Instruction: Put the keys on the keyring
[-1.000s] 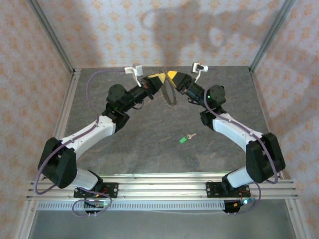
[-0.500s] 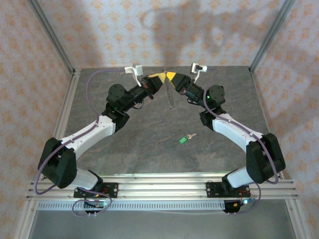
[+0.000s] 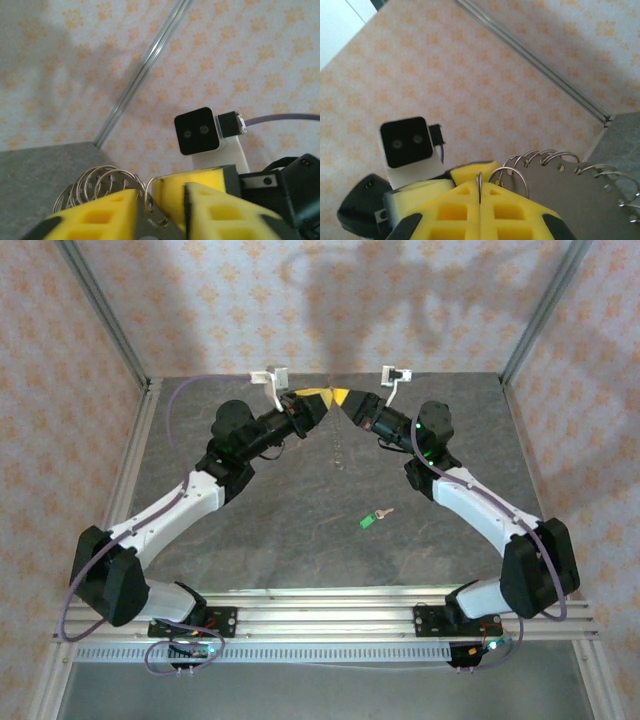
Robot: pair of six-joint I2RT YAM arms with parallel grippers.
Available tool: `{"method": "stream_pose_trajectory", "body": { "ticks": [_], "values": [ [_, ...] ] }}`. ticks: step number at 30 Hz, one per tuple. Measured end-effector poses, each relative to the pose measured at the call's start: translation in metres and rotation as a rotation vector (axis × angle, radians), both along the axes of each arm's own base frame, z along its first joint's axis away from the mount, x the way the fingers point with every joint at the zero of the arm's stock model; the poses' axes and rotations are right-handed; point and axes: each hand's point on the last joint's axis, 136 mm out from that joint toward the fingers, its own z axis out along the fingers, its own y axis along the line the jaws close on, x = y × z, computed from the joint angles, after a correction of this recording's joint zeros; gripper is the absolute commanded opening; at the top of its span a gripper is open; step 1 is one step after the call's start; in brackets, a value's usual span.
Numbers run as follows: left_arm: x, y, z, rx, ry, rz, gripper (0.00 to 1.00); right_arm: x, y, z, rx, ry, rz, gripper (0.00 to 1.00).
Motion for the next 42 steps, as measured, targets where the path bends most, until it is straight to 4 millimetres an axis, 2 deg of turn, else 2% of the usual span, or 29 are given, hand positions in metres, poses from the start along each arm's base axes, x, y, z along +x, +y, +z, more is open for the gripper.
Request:
{"method": "stream_pose_trajectory", "body": {
  "ticks": [1, 7, 10, 12, 18, 22, 32, 42],
  "values": [
    [-0.001, 0.004, 0.003, 0.004, 0.0, 0.005, 0.56, -0.001, 0.0, -0.001, -0.016, -0.003, 0.007, 0.0],
    [0.004, 0.032, 0.017, 0.026, -0.004, 0.052, 0.78, 0.01, -0.017, -0.012, -0.1, 0.012, -0.001, 0.0],
    [0.007, 0.038, 0.013, 0.057, 0.016, 0.053, 0.8, 0.011, -0.022, -0.015, -0.143, 0.013, 0.011, 0.0],
    [0.006, 0.037, 0.008, 0.08, 0.034, 0.036, 0.79, 0.009, -0.021, -0.014, -0.17, 0.002, 0.029, 0.0],
    [-0.004, 0.026, 0.004, 0.124, 0.058, -0.075, 0.62, -0.005, -0.016, -0.006, -0.245, -0.052, 0.11, 0.0],
    [-0.008, 0.017, -0.003, 0.135, 0.079, -0.153, 0.56, -0.012, -0.013, -0.004, -0.273, -0.077, 0.153, 0.0],
    [-0.012, 0.006, -0.012, 0.111, 0.132, -0.242, 0.5, -0.02, -0.011, -0.009, -0.286, -0.072, 0.203, 0.0],
    [-0.005, 0.0, -0.019, 0.077, 0.166, -0.273, 0.46, -0.019, -0.011, -0.008, -0.278, -0.067, 0.207, 0.0]
  ]
}}
